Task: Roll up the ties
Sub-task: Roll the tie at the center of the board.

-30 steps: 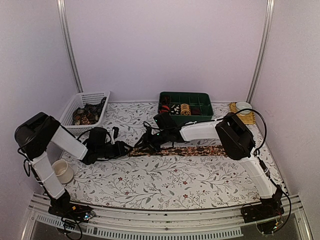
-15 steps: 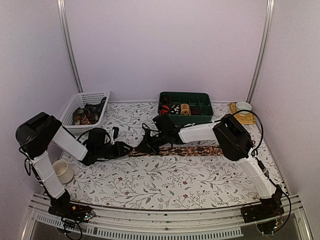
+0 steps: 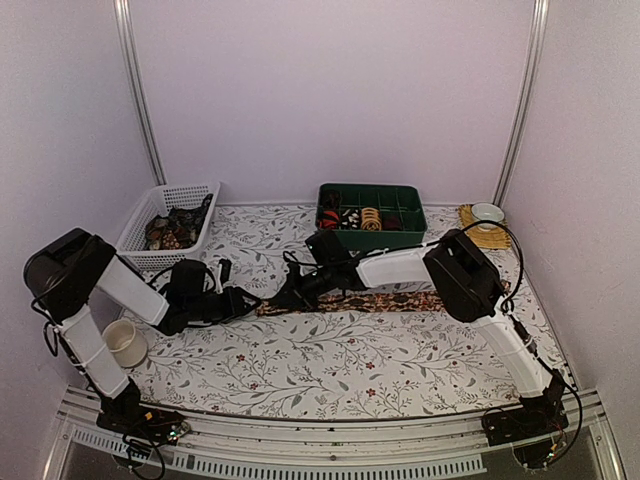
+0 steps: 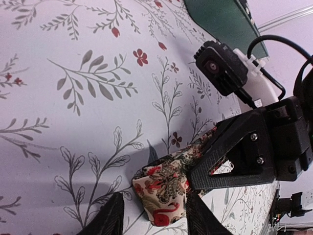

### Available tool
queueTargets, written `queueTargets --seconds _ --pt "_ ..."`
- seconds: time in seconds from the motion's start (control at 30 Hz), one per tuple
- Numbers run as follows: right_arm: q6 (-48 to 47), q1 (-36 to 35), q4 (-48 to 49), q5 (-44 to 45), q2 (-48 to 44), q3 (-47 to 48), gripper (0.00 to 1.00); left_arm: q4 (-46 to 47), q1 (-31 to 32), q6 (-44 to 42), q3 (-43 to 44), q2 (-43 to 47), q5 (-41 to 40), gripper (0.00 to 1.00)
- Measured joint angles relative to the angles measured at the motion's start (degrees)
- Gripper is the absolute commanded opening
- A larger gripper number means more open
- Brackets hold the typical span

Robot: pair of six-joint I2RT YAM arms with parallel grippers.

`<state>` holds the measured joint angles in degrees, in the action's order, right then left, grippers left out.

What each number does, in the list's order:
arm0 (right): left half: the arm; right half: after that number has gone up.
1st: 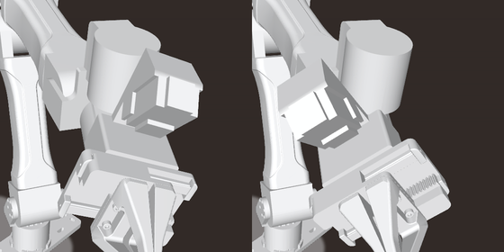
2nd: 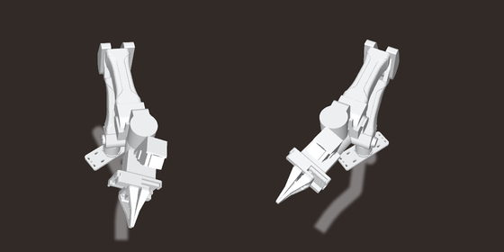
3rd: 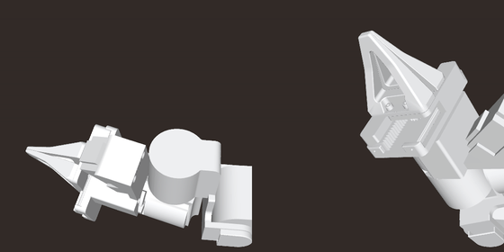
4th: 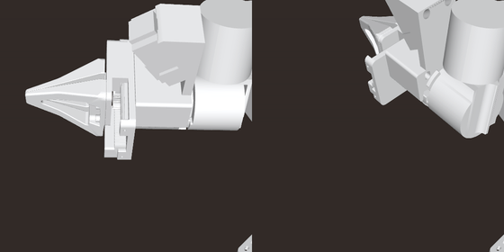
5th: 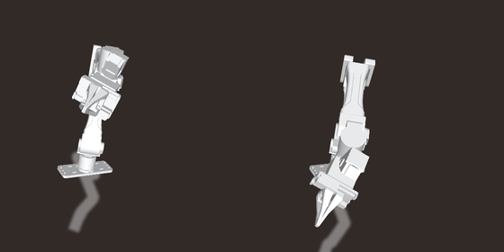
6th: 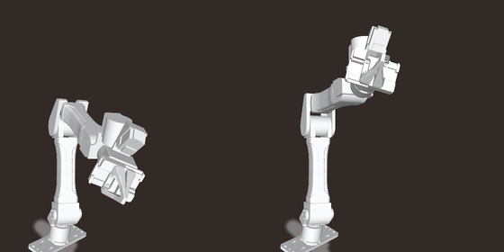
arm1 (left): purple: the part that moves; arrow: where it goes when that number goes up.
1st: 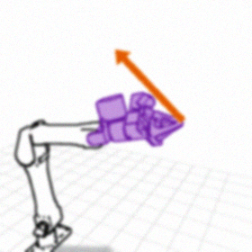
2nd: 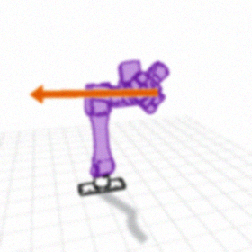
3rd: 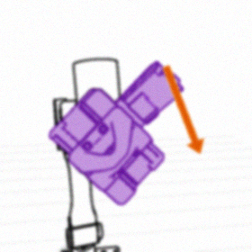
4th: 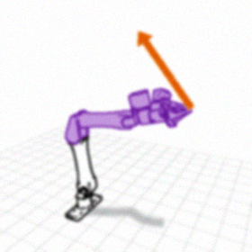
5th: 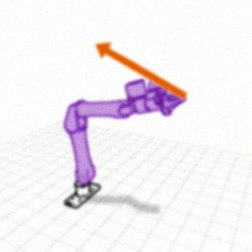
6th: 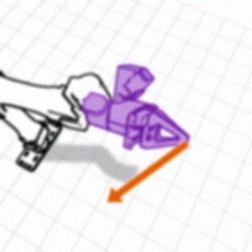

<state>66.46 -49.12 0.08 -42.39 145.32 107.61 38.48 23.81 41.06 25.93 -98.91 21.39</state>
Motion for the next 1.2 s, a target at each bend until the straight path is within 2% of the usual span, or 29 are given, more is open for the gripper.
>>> queueTargets --seconds 0.47,0.87,1.2 --pt "-1.68 -0.02 -3.56 0.07 1.03 1.40 0.00 -5.07 -0.26 4.28 1.95 0.52 2.38 0.42" --pt "-3.96 0.00 -5.66 0.96 2.21 3.80 0.00 -0.74 -0.66 9.68 4.13 -4.74 7.78 0.38" --pt "-4.68 0.00 -5.90 1.11 2.21 3.89 0.00 -2.80 -0.76 12.15 3.30 -2.97 5.97 0.37"
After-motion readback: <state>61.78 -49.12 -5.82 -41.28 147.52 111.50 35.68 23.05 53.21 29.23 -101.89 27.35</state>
